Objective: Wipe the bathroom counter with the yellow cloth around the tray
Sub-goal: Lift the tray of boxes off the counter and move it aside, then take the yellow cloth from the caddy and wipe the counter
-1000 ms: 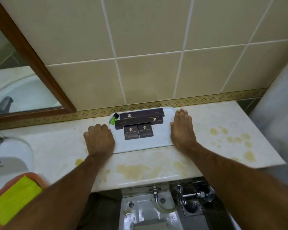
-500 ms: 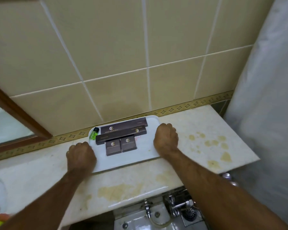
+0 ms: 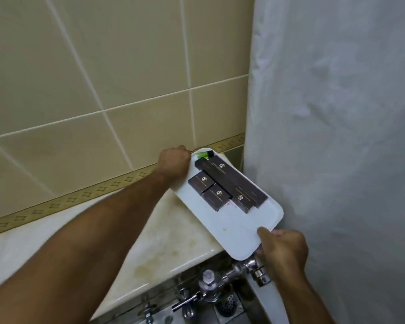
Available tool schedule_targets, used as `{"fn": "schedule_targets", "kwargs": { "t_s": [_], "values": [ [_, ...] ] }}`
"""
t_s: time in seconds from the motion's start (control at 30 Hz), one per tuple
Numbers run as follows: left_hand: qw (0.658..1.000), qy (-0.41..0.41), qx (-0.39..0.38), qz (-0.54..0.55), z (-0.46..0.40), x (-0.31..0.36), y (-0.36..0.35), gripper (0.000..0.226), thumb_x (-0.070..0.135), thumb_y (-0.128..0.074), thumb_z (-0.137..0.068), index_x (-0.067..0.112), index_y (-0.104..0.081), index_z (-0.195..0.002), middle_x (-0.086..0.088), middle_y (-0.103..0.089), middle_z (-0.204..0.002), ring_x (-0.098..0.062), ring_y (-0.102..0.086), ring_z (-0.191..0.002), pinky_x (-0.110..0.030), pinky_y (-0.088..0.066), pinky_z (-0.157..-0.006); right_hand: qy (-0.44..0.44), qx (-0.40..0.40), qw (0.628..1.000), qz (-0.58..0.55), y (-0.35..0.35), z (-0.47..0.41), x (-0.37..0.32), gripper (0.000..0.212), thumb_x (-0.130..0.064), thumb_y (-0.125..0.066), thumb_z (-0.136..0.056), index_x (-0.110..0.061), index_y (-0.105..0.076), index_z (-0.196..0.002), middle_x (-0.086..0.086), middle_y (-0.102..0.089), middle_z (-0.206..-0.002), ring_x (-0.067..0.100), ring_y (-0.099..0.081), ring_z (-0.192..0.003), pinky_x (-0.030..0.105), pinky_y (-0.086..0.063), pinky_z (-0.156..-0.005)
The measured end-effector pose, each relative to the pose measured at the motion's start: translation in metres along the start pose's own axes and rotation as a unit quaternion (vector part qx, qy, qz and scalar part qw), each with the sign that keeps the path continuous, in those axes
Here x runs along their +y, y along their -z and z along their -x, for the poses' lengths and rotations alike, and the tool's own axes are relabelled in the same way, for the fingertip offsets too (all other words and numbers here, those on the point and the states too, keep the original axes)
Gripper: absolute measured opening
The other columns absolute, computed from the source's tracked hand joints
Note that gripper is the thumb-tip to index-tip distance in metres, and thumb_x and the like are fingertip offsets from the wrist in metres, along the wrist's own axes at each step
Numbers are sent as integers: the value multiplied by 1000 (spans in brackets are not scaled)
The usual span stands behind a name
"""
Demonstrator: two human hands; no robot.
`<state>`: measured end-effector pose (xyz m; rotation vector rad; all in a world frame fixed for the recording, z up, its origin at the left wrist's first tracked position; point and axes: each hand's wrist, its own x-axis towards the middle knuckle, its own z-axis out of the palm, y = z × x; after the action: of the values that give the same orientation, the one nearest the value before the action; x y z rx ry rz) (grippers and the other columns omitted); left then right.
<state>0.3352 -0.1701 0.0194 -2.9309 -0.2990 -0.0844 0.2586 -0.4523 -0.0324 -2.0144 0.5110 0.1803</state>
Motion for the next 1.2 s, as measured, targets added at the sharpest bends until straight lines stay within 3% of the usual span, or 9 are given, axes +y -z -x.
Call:
{"fn": "schedule_targets", "kwargs": {
  "t_s": [0.1, 0.27, 0.6, 0.7, 0.8, 0.87, 0.93, 1.03, 1.2],
  "values": [
    [1000, -11, -9, -3, -34, 36, -14, 25, 6, -50, -86, 5, -66, -105, -14, -67, -106, -37, -67, -95, -38, -47, -68, -67, -11, 992, -102, -3, -18, 11, 27, -14, -79, -69, -3, -65, -50, 8, -67, -44, 27, -69, -43, 52, -63, -57],
    [1000, -11, -8, -23, -61, 49, -38, 22, 4, -52, -88, 4, -67, -103, -17, -67, -104, -37, -69, -90, -40, -52, -71, -115, -44, 969, -215, -18, -36, 18, 16, 3, -74, -73, 0, -66, -60, 9, -69, -48, 21, -70, -45, 29, -58, -47],
    [1000, -2, -6, 11, -61, 55, -37, 24, 5, -48, -90, 4, -70, -100, -19, -72, -104, -38, -69, -95, -43, -54, -78, -149, -61, 951, -265, -32, -24, 23, 18, 5, -79, -76, 11, -62, -80, 22, -68, -62, 23, -68, -48, 24, -57, -44],
    [996, 43, 32, 65, -22, 36, -17, 25, 4, -48, -87, 5, -70, -101, -18, -69, -104, -39, -68, -94, -42, -53, -75, -154, -88, 944, -279, -25, -15, 13, 17, 5, -76, -80, 13, -60, -83, 25, -66, -71, 31, -66, -61, 24, -56, -42],
    [988, 62, 76, 119, 59, 4, -8, 27, 25, -50, -93, 9, -72, -94, -16, -71, -94, -40, -68, -85, -38, -49, -64, -161, -100, 939, -289, -20, -1, 8, 31, -5, -69, -90, 18, -60, -109, 32, -66, -92, 34, -69, -80, 30, -61, -58],
    [982, 74, 130, 118, 131, -25, -5, 32, 33, -55, -91, 10, -70, -76, -12, -69, -73, -36, -66, -65, -32, -44, -52, -148, -96, 955, -240, -21, 23, 8, 44, -29, -61, -96, 14, -62, -107, 24, -74, -85, 16, -73, -61, 24, -58, -51],
    [974, 116, 163, 102, 209, -63, -5, 33, 34, -56, -91, 15, -67, -67, -6, -64, -59, -28, -59, -52, -29, -42, -47, -144, -64, 978, -134, -36, 62, 13, 66, -51, -48, -97, 13, -64, -101, 19, -71, -62, 19, -63, -43, 21, -49, -37],
    [951, 246, 174, 71, 328, -133, -7, 28, 27, -52, -94, 16, -68, -75, -5, -66, -64, -25, -60, -57, -33, -49, -52, -77, -136, 987, 23, -90, 152, 17, 73, -59, -41, -95, 7, -67, -79, 29, -70, -82, 34, -63, -63, 34, -57, -56],
    [825, 556, 87, 51, 475, -234, -16, 15, 12, -60, -83, 6, -68, -93, -19, -70, -86, -40, -66, -80, -43, -53, -73, 226, -365, 890, 151, -182, 338, 7, 40, -46, -63, -89, -17, -65, -63, -1, -68, -66, 30, -69, -78, 31, -49, -67]
  ]
}}
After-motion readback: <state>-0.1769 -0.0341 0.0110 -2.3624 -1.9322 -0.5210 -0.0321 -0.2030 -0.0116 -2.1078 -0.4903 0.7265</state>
